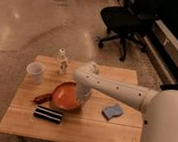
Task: Drag the ceramic bowl in a circle
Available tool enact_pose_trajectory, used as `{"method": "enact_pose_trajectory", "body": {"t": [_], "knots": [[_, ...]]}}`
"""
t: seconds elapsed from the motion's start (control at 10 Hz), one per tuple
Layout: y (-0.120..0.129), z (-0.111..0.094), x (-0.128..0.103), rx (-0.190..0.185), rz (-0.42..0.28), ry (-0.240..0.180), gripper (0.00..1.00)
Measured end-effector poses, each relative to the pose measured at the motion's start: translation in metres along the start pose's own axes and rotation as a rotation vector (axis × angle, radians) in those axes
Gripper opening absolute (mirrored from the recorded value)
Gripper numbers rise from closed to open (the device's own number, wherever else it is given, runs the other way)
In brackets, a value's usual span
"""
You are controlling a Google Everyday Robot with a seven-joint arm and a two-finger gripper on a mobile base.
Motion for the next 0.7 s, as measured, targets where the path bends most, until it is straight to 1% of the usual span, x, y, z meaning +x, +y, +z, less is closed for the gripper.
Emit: {"method": "enact_pose_trajectory", "body": {"t": [0.1, 0.3, 0.4, 0.6, 0.7], "knots": [[-0.011, -0.004, 0.023, -0.002, 0.019, 0.028, 0.00], [-0.016, -0.011, 0.050, -0.005, 0.051, 0.060, 0.00], [-0.017, -0.016, 0.070, -0.011, 0.078, 0.083, 0.00], [-0.012, -0.019, 0.096, -0.027, 0.121, 0.112, 0.00], [-0.005, -0.020, 0.110, -0.040, 0.148, 0.126, 0.00]]}}
